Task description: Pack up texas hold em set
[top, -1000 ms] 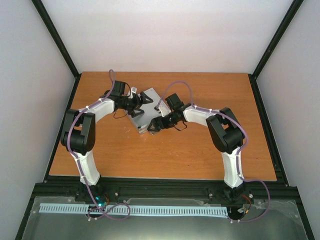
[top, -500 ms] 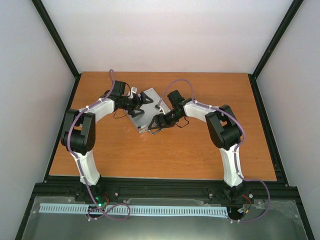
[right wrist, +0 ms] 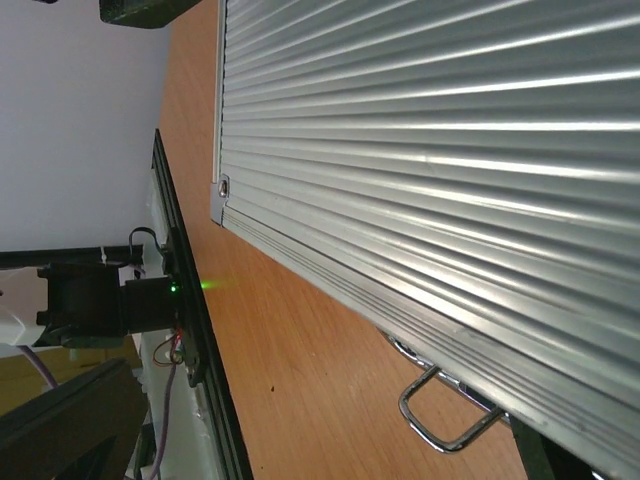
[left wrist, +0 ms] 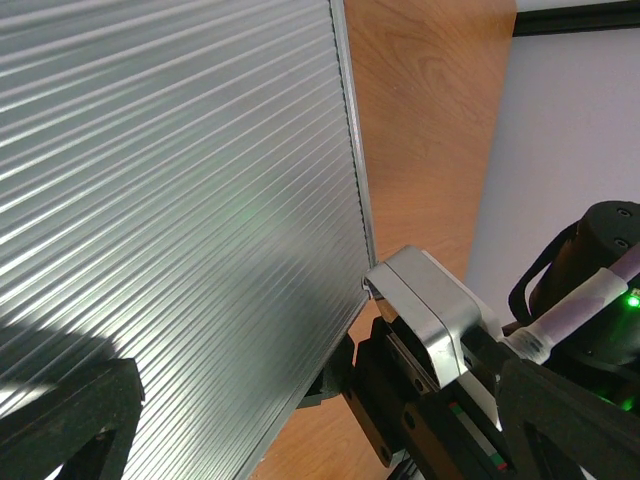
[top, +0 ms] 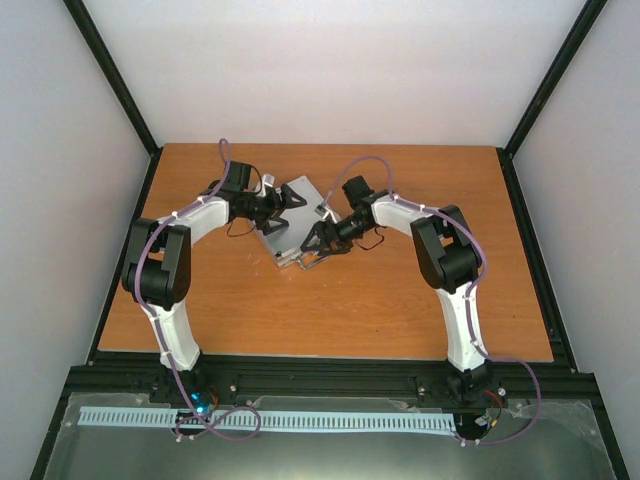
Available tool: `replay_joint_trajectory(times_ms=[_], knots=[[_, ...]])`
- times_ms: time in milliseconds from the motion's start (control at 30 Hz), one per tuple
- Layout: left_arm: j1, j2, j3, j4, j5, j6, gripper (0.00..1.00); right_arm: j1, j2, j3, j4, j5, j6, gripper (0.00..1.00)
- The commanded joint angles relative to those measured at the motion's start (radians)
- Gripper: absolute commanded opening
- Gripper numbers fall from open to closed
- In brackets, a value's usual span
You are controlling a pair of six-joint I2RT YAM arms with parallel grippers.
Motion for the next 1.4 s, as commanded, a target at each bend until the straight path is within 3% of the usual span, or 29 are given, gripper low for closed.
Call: replay_joint_trajectory(times_ms=[0, 833, 1100, 1367], knots=[[-0.004, 0.007, 0.007, -0.037, -0.016, 0.020, 1.00, 0.003, -0.004, 0.066, -0.018, -0.166, -0.006, 1.00], [-0.004, 0.000, -0.015, -0.036, -0.027, 0.025, 1.00, -0.012, -0.051, 0.098, -0.080, -0.199, 0.006, 1.00], [-0.004, -0.007, -0.019, -0.037, -0.029, 0.025, 1.00, -0.012, -0.118, 0.031, -0.132, -0.049, -0.044, 1.00], [-0.004, -0.012, -0.027, -0.036, -0.031, 0.020, 1.00, -0.009, -0.071, 0.026, -0.146, 0.050, -0.063, 1.00]])
